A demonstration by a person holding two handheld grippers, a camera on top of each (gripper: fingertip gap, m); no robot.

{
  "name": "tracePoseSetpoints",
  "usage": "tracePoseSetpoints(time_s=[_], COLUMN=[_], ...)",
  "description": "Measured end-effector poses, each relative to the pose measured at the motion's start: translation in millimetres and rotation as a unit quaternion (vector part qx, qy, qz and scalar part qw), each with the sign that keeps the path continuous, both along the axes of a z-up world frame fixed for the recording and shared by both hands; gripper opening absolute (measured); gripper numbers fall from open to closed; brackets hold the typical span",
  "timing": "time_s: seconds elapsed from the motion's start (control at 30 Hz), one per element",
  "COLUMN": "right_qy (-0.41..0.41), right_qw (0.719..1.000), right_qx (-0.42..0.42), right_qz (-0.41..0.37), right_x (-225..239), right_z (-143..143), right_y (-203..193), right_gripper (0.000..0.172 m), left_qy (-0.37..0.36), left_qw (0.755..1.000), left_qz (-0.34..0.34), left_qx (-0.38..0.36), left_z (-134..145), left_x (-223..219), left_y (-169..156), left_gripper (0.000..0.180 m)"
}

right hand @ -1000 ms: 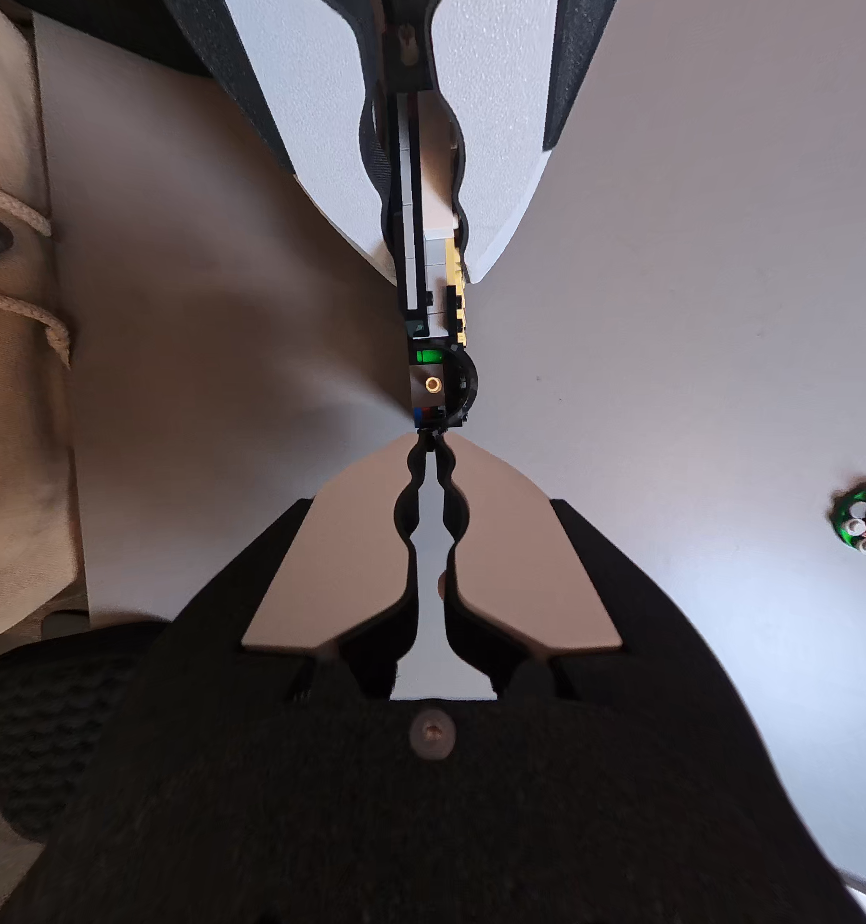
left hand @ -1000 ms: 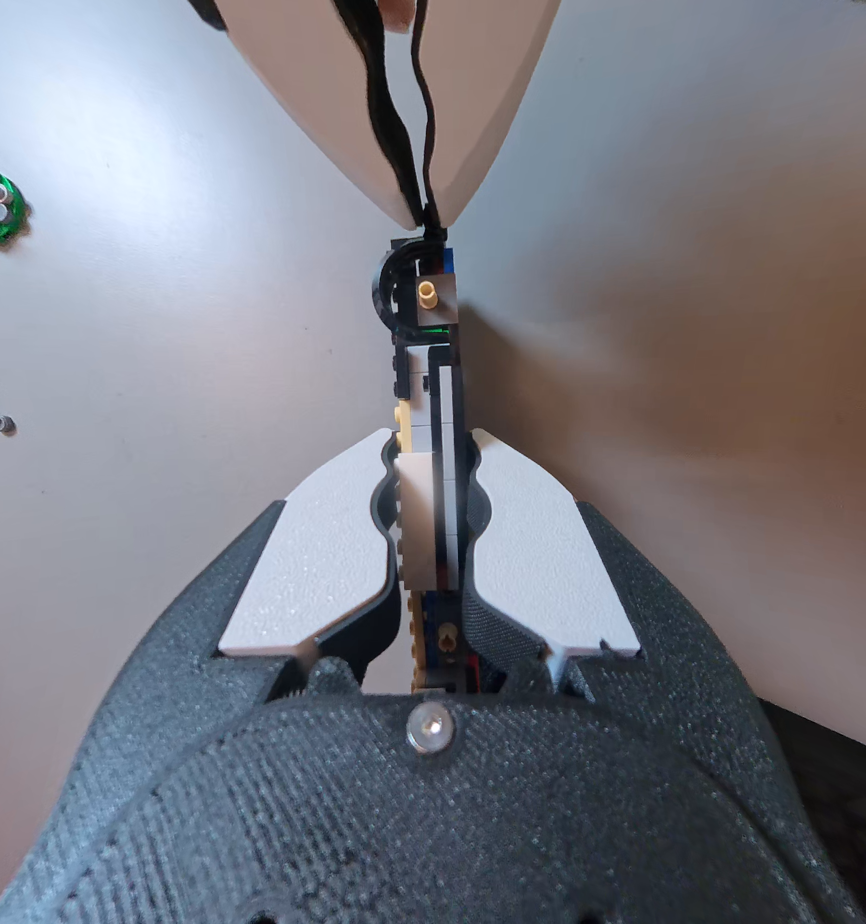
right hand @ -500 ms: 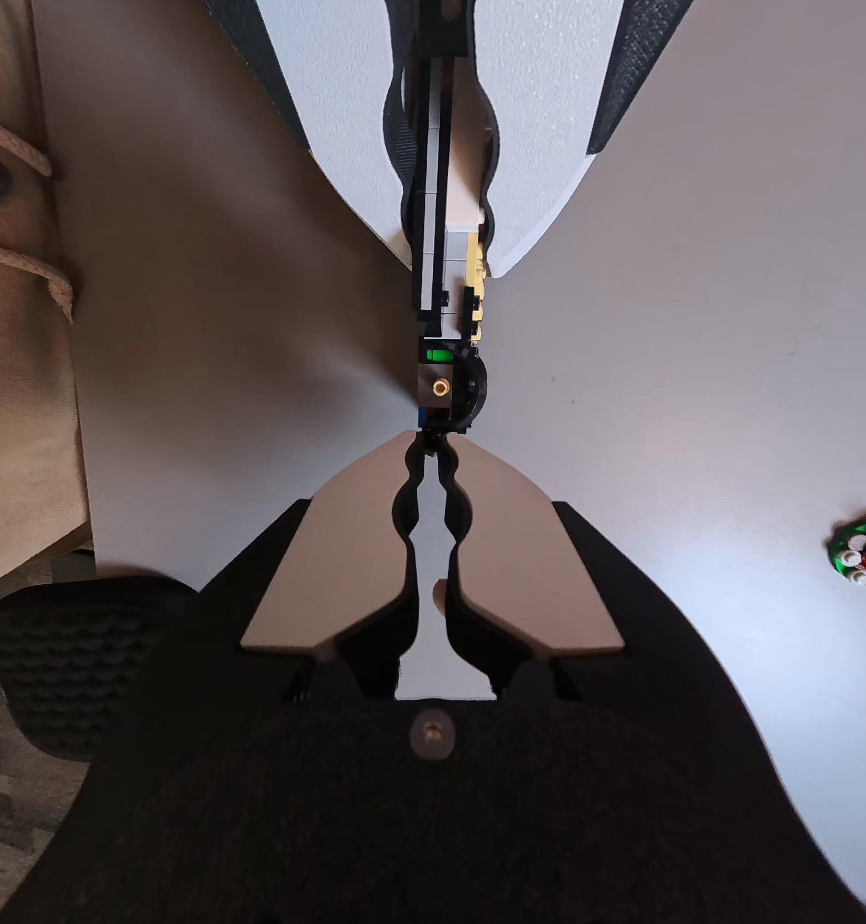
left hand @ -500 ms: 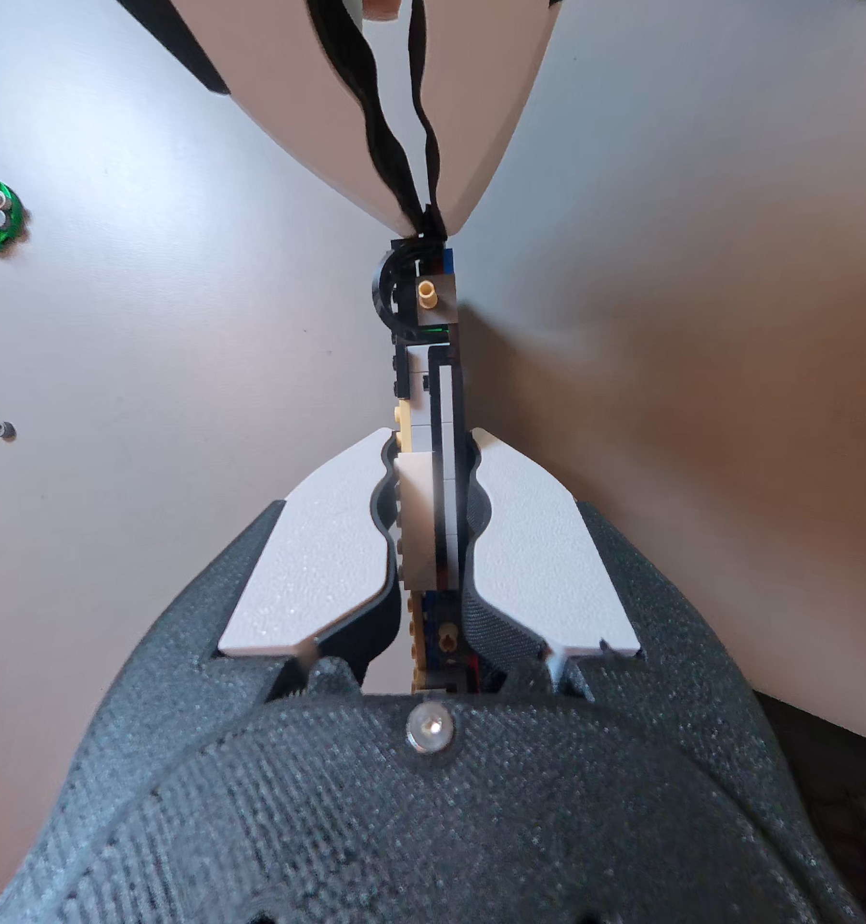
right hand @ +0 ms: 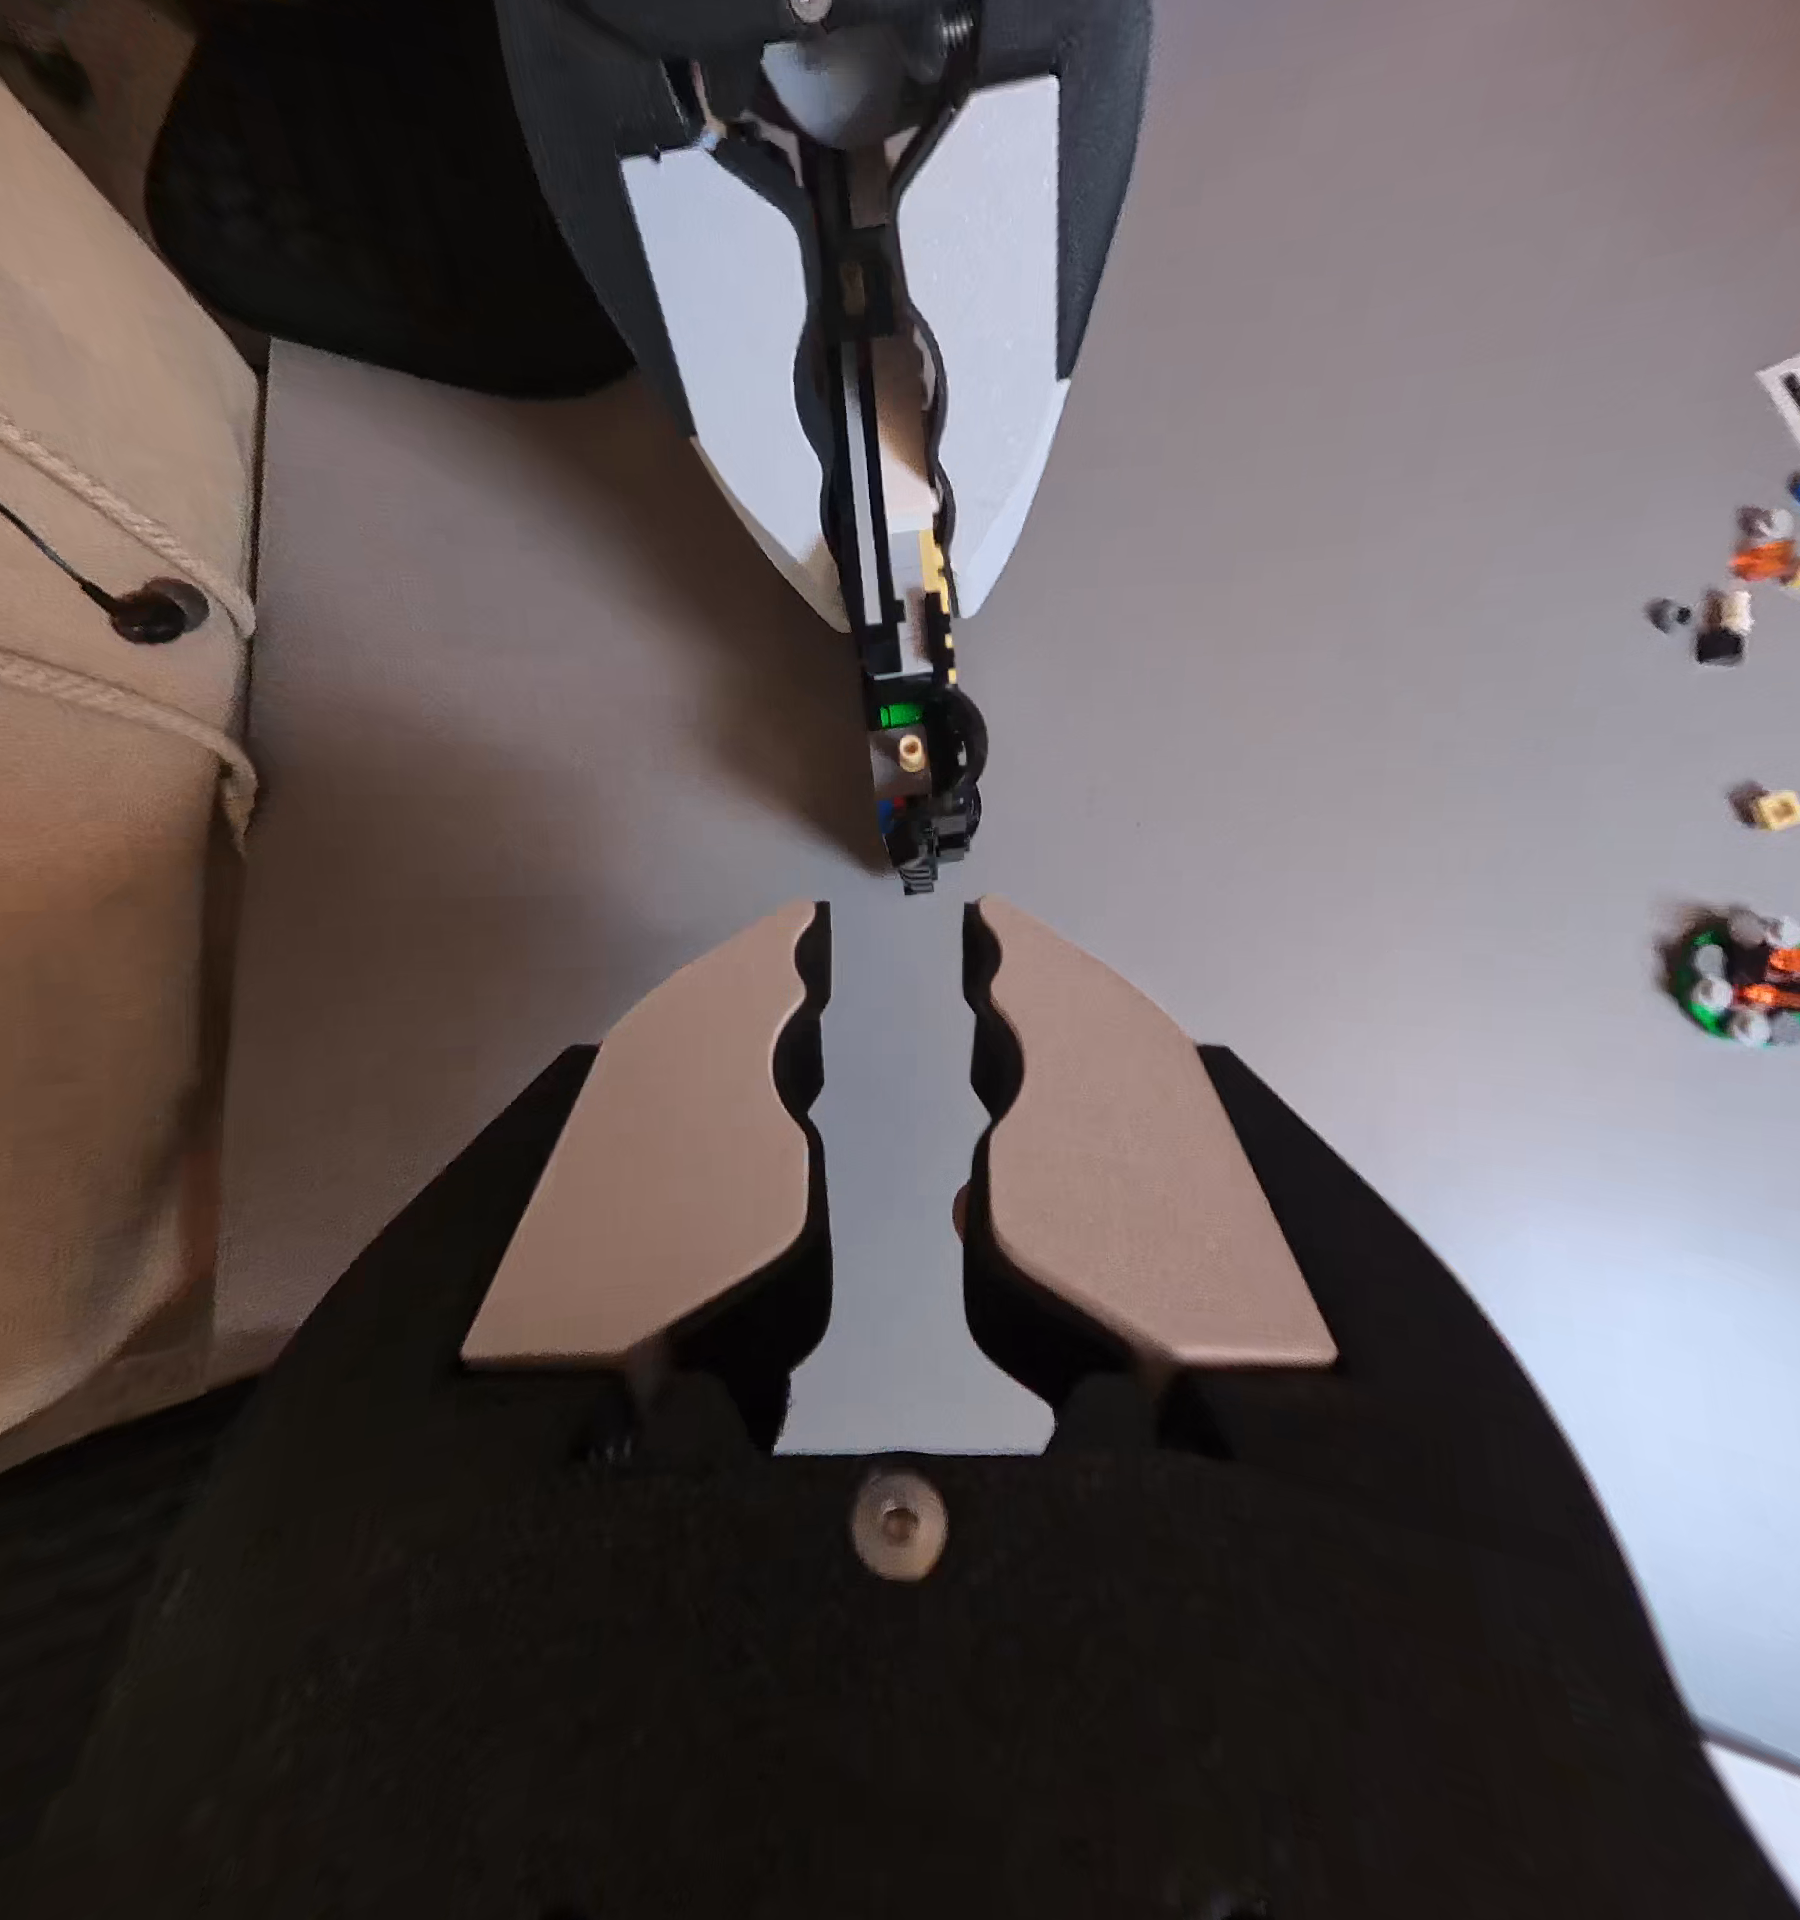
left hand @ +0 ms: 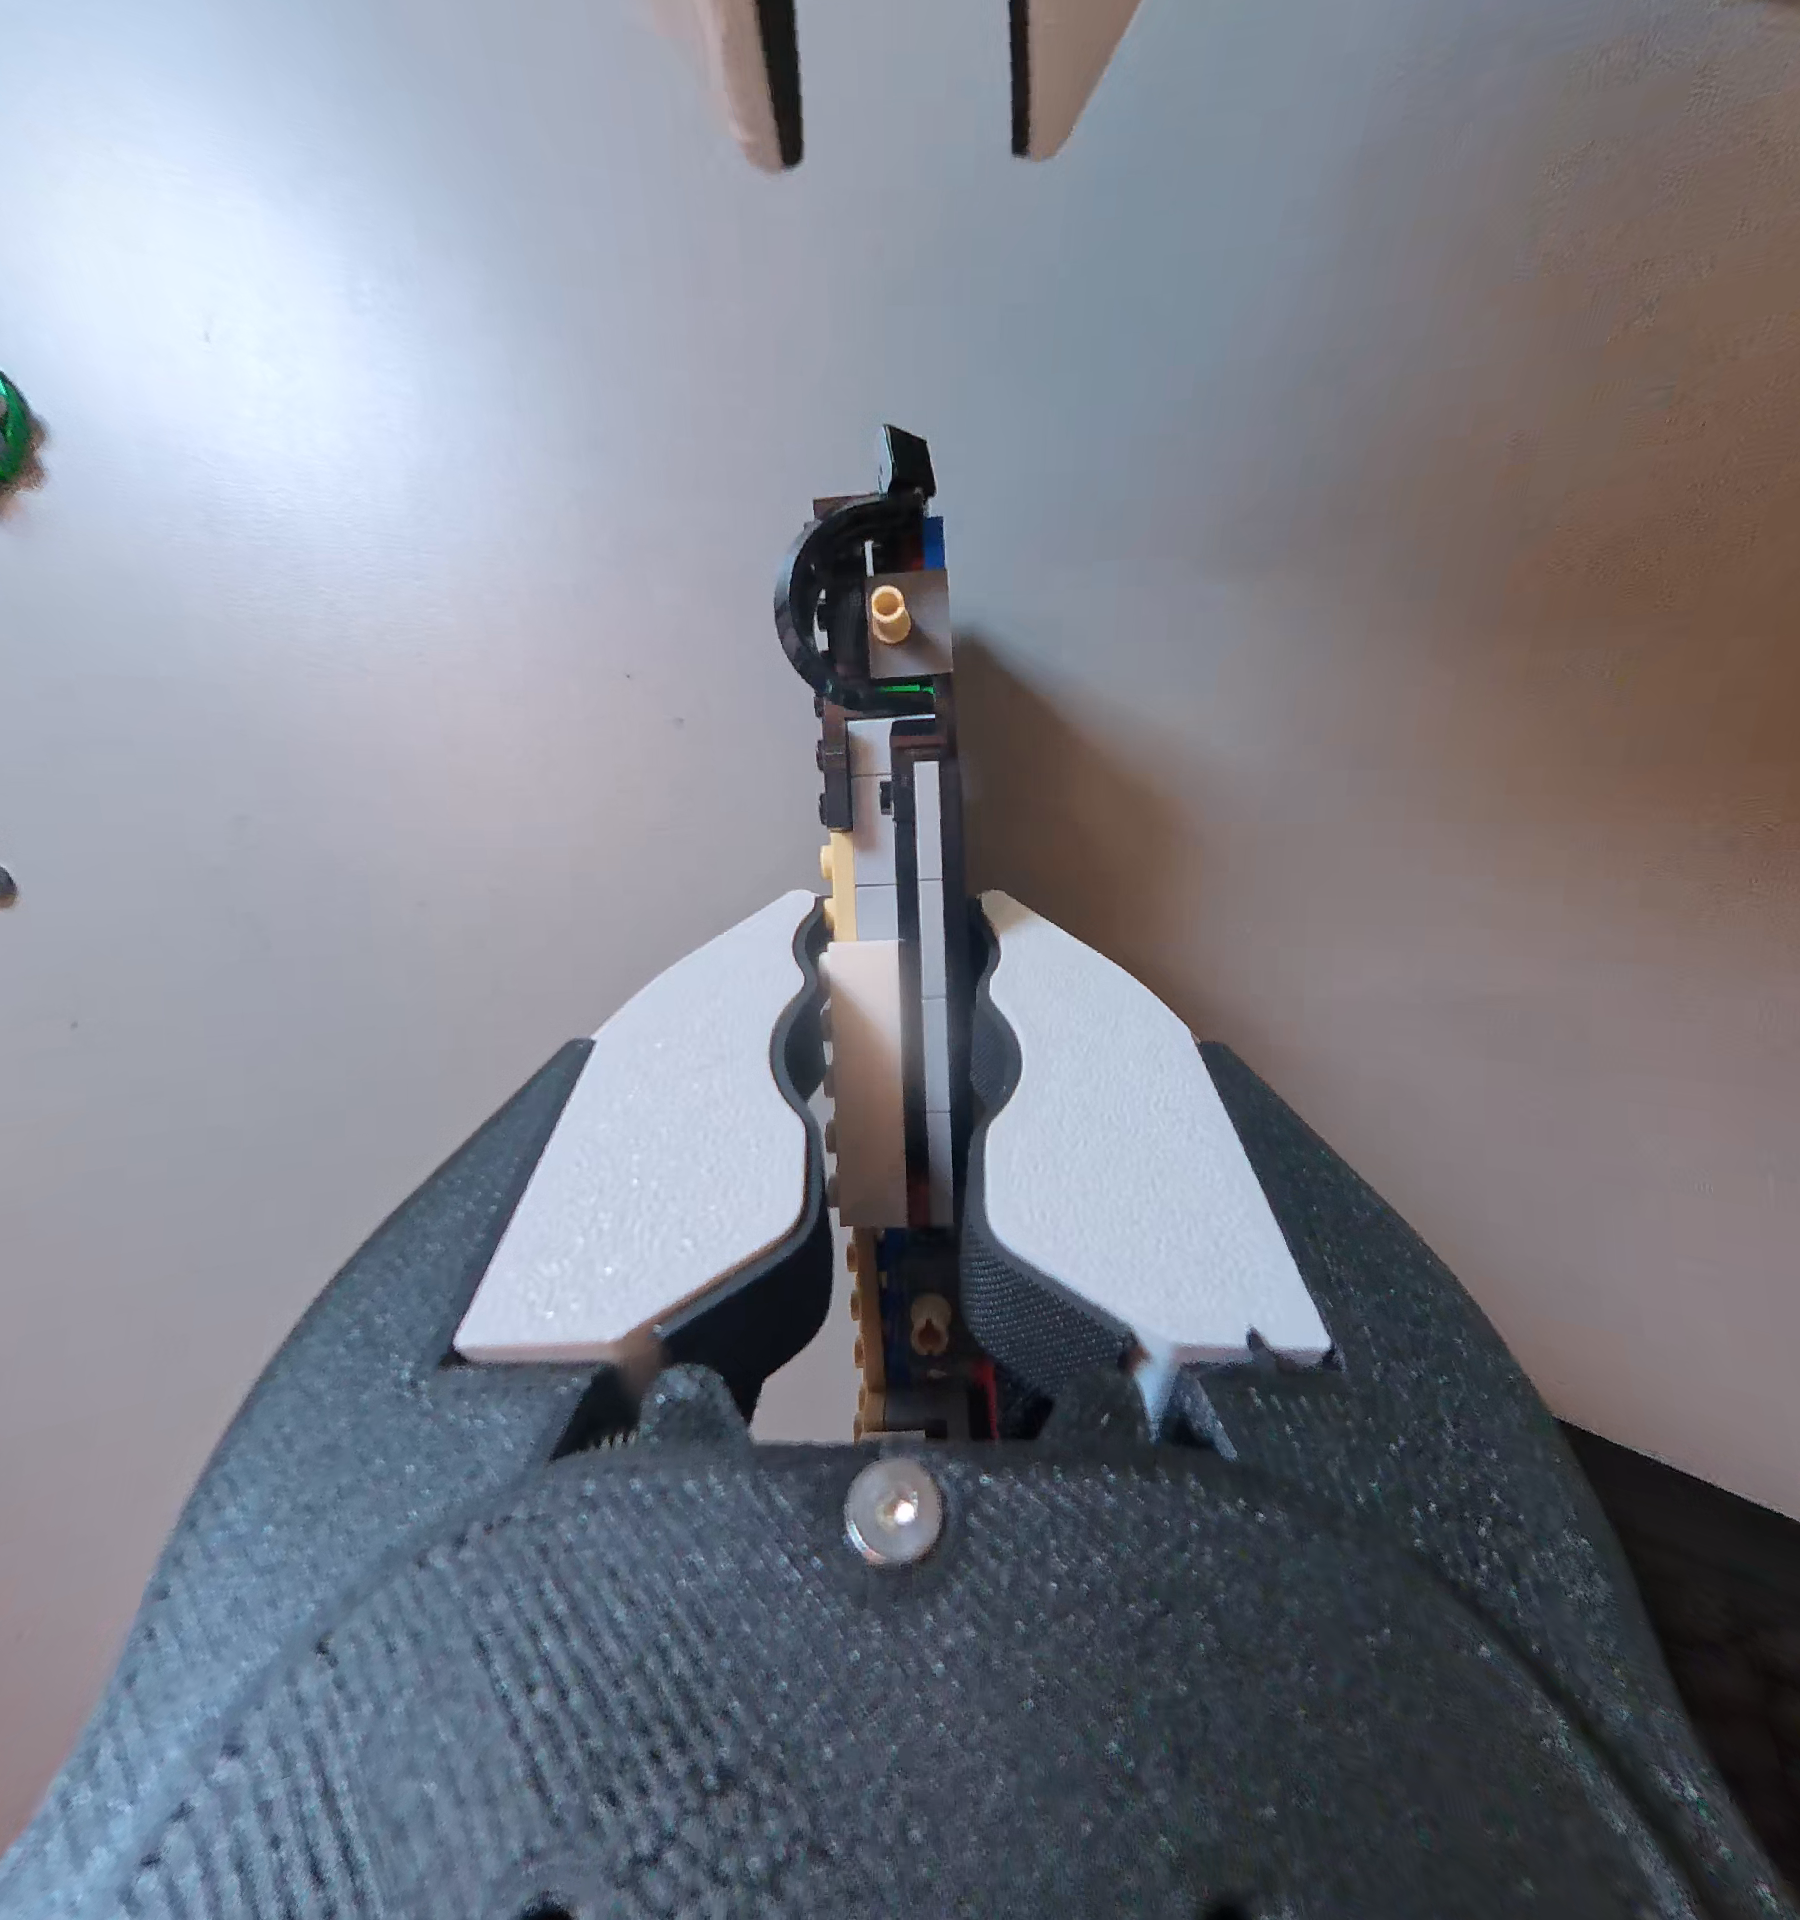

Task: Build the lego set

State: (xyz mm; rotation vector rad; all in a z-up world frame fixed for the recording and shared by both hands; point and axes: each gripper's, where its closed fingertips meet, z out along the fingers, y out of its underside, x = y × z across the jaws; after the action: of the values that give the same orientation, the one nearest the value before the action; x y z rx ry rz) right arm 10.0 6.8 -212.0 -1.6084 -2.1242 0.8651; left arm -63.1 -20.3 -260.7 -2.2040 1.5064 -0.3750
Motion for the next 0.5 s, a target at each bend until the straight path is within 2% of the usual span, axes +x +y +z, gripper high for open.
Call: tracePoseSetpoints(time_s=[0.13, 0.3, 0.5], right_qy=[0.071, 0.147, 0.164], right_qw=[0.996, 0.987, 0.98], right_qx=[-0.01, 0.013, 0.049], right_qz=[-0.043, -0.061, -0.098], right_x=[3.8, -8.3, -17.4], right_z=[-14.8, -14.4, -11.8], right_y=[-3.5, -10.6, -9.4], right_gripper=[0.024, 0.019, 0.019], left_qy=[-0.002, -0.001, 0.0], left_qw=[1.0, 1.0, 1.0], left_qz=[0.0, 0.002, 0.017], left_qx=[-0.004, -0.003, -0.003], left_z=[0.1, 0.2, 0.2], left_x=[0.0, 0.0, -0.4], left_y=[0.2, 0.1, 2.2], left_gripper=[0.024, 0.024, 0.024])
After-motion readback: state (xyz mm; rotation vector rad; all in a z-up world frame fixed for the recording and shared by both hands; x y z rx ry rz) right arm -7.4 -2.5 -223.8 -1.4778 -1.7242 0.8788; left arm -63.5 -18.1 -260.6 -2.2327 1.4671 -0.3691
